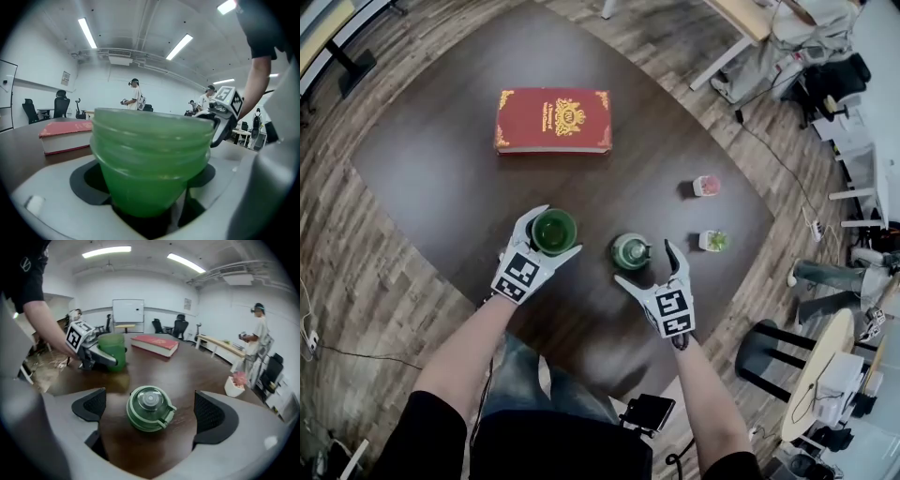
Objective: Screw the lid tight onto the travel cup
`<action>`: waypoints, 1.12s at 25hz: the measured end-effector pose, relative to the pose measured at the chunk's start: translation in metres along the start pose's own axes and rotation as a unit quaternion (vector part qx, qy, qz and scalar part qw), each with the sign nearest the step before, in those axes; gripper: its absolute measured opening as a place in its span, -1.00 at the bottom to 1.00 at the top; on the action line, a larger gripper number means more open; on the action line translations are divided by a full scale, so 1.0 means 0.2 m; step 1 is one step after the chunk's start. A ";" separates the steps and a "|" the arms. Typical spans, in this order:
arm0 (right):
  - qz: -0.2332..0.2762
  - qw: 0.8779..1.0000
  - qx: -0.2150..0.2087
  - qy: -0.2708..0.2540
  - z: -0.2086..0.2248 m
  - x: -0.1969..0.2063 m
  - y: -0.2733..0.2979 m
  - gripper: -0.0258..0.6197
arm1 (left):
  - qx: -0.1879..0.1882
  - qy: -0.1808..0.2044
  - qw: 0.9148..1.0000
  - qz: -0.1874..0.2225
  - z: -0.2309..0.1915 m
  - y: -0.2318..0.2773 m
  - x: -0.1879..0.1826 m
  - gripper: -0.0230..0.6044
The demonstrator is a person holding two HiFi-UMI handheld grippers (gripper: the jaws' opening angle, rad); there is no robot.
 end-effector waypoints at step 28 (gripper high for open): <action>-0.102 0.980 -0.149 -0.080 0.00 0.15 0.25 0.47 | 0.002 0.004 1.000 -0.002 -0.01 0.00 0.02 0.42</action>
Point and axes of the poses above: the fingertips, and each gripper's own axes: y forward along the fingers, z to its right, x out of its underside, the point moved 4 cm from there along -y, backward along the fingers, and after that the axes turned 8 degrees about y, right-handed, at the moved point
